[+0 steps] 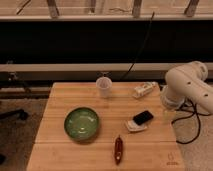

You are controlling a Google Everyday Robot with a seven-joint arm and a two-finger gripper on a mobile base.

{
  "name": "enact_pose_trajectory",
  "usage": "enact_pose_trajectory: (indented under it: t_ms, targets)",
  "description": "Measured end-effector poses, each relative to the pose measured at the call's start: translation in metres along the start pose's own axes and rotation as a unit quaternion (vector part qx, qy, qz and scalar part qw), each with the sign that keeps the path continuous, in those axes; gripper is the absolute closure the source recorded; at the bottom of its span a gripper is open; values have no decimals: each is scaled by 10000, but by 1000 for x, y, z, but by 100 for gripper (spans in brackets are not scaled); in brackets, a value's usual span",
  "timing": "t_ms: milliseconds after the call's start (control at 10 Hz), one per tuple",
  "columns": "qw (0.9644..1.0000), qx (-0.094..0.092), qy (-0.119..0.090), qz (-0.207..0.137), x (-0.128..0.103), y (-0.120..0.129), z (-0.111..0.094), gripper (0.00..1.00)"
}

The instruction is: Push the ceramic bowl across the table

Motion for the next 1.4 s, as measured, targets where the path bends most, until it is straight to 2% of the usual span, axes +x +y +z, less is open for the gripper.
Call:
enact_pose_trajectory:
  t_ms: [300,600,900,1400]
  targets:
    - [10000,-2,4,-23,-2,1,1,20]
    - [9997,19,16,-230,-35,4,0,20]
    - [9993,47,45,-371,-45,6,0,20]
    - [9982,79,64,-586,-75,9,4,20]
